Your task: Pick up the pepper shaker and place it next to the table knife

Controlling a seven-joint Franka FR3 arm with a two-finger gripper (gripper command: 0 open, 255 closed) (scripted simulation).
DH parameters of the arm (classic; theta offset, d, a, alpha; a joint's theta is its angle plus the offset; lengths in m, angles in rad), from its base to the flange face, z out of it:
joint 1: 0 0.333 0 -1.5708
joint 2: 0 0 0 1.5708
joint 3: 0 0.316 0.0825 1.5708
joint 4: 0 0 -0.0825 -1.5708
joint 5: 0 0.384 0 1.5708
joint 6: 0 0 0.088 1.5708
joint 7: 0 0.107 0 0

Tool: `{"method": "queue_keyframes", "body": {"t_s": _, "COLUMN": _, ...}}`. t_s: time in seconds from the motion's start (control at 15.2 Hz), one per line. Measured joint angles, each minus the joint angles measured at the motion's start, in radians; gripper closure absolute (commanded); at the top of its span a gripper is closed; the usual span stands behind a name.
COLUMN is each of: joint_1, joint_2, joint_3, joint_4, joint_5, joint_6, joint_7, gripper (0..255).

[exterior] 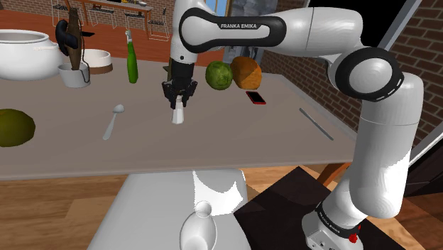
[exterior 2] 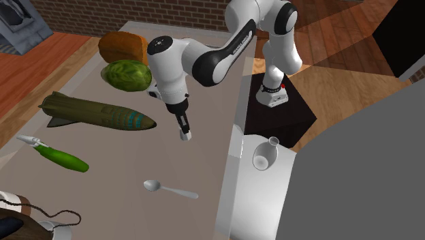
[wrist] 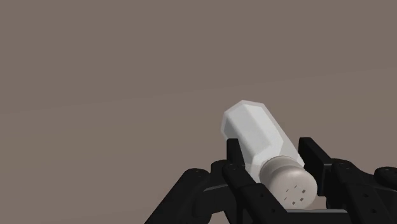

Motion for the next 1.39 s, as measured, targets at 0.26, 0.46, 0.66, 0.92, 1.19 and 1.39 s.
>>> {"method": "queue_keyframes", "body": {"t_s": 0.26, "joint_1": 0.000, "joint_2": 0.000, "joint_3": 0.000, "joint_4": 0.007, "joint_5": 0.000, "joint_6": -0.007, "joint_7": 0.000, "gripper": 255}}
{"method": "queue_keyframes", "body": {"t_s": 0.46, "joint_1": 0.003, "joint_2": 0.002, "joint_3": 0.001, "joint_4": 0.041, "joint_5": -0.001, "joint_6": -0.039, "joint_7": 0.004, "gripper": 255}}
{"method": "queue_keyframes", "body": {"t_s": 0.66, "joint_1": 0.006, "joint_2": 0.005, "joint_3": 0.002, "joint_4": 0.090, "joint_5": -0.002, "joint_6": -0.084, "joint_7": 0.007, "gripper": 255}}
{"method": "queue_keyframes", "body": {"t_s": 0.92, "joint_1": 0.011, "joint_2": 0.016, "joint_3": 0.002, "joint_4": 0.156, "joint_5": -0.005, "joint_6": -0.140, "joint_7": 0.011, "gripper": 255}}
{"method": "queue_keyframes", "body": {"t_s": 1.19, "joint_1": 0.019, "joint_2": 0.034, "joint_3": 0.003, "joint_4": 0.240, "joint_5": -0.010, "joint_6": -0.206, "joint_7": 0.015, "gripper": 255}}
{"method": "queue_keyframes", "body": {"t_s": 1.39, "joint_1": 0.025, "joint_2": 0.047, "joint_3": 0.003, "joint_4": 0.296, "joint_5": -0.014, "joint_6": -0.249, "joint_7": 0.019, "gripper": 255}}
